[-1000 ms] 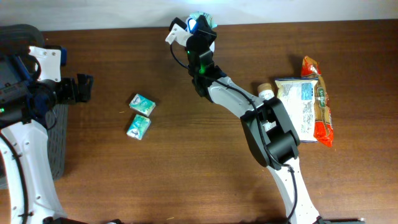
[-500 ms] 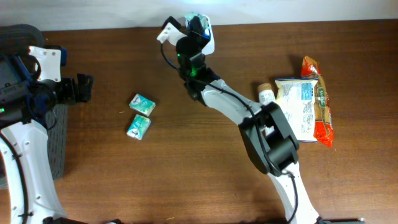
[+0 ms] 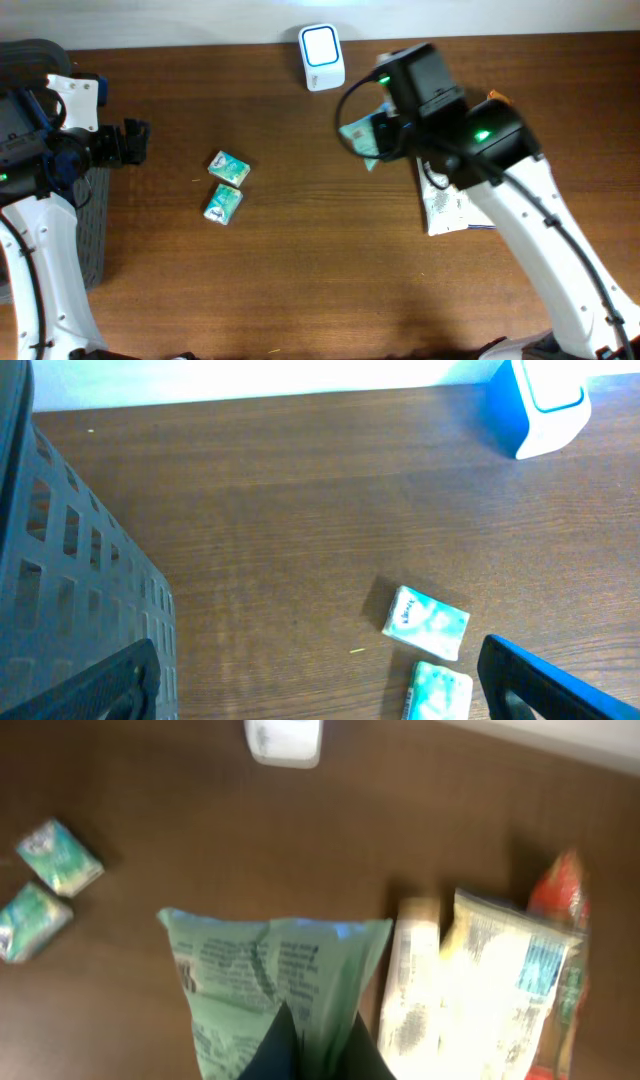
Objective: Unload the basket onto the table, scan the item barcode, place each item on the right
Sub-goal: 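Drop the wipe pack onto the right-side pile, then grasp the small green pack with the right gripper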
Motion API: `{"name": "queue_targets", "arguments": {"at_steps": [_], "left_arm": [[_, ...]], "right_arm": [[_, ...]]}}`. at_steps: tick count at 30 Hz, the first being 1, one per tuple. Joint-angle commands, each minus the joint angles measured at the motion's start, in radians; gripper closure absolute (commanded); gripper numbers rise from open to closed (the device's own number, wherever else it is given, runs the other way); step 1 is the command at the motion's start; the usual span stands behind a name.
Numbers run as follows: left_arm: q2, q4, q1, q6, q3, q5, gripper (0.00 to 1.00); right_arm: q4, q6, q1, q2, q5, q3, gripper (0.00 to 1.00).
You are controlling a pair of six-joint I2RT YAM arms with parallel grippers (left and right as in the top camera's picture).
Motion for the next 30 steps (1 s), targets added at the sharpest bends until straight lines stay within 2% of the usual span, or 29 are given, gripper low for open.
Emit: {"name": "queue_targets", "arguments": {"at_steps": [1, 6, 12, 13, 14, 15, 16, 19, 20, 23, 25, 27, 28, 30], "left_arm": [[-0.004, 0.002, 0.003, 0.012, -0.001, 0.011, 0.01], [-0.004, 0.003, 0.003, 0.012, -0.001, 0.011, 0.01], [-0.004, 0.003, 0.003, 0.012, -0.001, 0.011, 0.01], [-0.004, 0.003, 0.003, 0.012, -0.001, 0.011, 0.01], [-0.004, 0.003, 0.003, 0.012, -0.001, 0.011, 0.01], [-0.004, 0.003, 0.003, 0.012, -0.001, 0.011, 0.01], [-0.004, 0.003, 0.003, 0.012, -0.001, 0.011, 0.01], [-0.004, 0.003, 0.003, 0.012, -0.001, 0.011, 0.01], [-0.004, 0.003, 0.003, 0.012, -0.001, 0.011, 0.01], [-0.004, 0.003, 0.003, 0.012, -0.001, 0.011, 0.01], [-0.004, 0.003, 0.003, 0.012, -0.001, 0.011, 0.01], [-0.004, 0.003, 0.003, 0.012, -0.001, 0.011, 0.01], [-0.004, 0.003, 0.003, 0.012, -0.001, 0.011, 0.01], [-0.004, 0.003, 0.003, 0.012, -0.001, 0.011, 0.01]], "right_arm": [[-0.092, 0.069, -0.132, 0.031, -0.151, -0.060, 0.96], [-0.059, 0.071, -0.316, 0.072, -0.151, -0.263, 0.96], [0.152, 0.098, -0.511, 0.093, -0.188, -0.480, 0.96], [0.196, 0.107, -0.551, 0.093, -0.216, -0.488, 0.91], [0.232, 0.107, -0.587, 0.093, -0.230, -0.488, 0.77], [0.235, 0.106, -0.596, 0.093, -0.229, -0.488, 0.69], [0.232, 0.101, -0.599, 0.093, -0.228, -0.488, 0.47], [0.226, 0.060, -0.597, 0.093, -0.267, -0.481, 0.28], [0.213, -0.012, -0.597, 0.093, -0.403, -0.451, 0.21], [0.179, -0.014, -0.563, 0.093, -0.601, -0.338, 0.20], [0.235, -0.003, -0.460, 0.093, -0.632, -0.322, 0.20], [0.349, 0.040, -0.317, 0.101, -0.633, -0.322, 0.16], [0.423, 0.074, -0.254, 0.108, -0.632, -0.322, 0.01], [0.581, 0.193, -0.142, 0.145, -0.632, -0.322, 0.01]]}}
